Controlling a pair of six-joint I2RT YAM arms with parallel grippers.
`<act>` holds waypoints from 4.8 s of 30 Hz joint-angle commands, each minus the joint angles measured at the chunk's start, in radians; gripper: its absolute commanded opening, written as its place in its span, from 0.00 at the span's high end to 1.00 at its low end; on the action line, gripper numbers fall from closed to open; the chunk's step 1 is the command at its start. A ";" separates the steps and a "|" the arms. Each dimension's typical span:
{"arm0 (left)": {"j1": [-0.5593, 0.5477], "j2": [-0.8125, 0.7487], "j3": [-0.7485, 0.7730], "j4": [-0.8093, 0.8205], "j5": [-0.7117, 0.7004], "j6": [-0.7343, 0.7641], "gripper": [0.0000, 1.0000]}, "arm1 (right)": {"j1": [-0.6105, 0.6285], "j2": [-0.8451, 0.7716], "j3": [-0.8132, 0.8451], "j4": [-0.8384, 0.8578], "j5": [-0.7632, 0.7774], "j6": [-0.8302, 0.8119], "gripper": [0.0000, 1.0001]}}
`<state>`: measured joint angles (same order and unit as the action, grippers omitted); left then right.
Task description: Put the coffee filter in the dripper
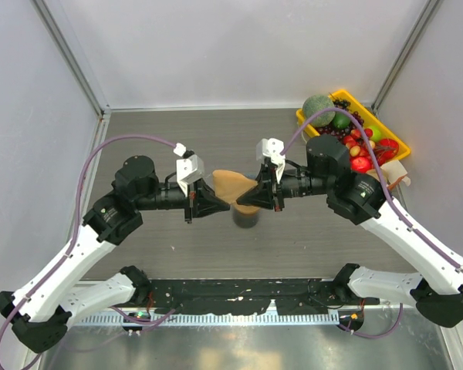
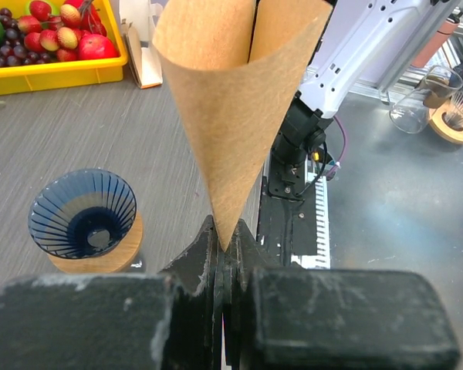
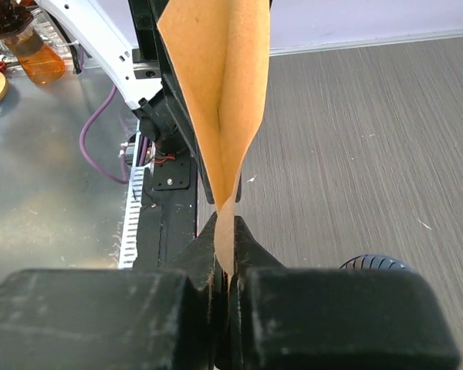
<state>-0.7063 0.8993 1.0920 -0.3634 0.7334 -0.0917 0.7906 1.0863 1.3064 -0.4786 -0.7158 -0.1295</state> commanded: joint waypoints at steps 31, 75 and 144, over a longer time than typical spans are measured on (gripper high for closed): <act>-0.022 0.021 0.065 -0.140 0.064 0.277 1.00 | -0.044 0.004 0.100 -0.100 0.102 -0.033 0.49; -0.065 0.027 0.112 -0.399 0.096 0.518 0.01 | 0.257 -0.088 0.108 -0.295 0.228 -0.688 0.95; -0.127 0.078 0.063 -0.302 0.144 0.379 0.37 | 0.285 -0.068 0.152 -0.293 0.177 -0.702 0.95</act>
<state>-0.8310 0.9768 1.1347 -0.7136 0.8711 0.3283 1.0698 1.0237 1.4384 -0.7956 -0.5255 -0.8333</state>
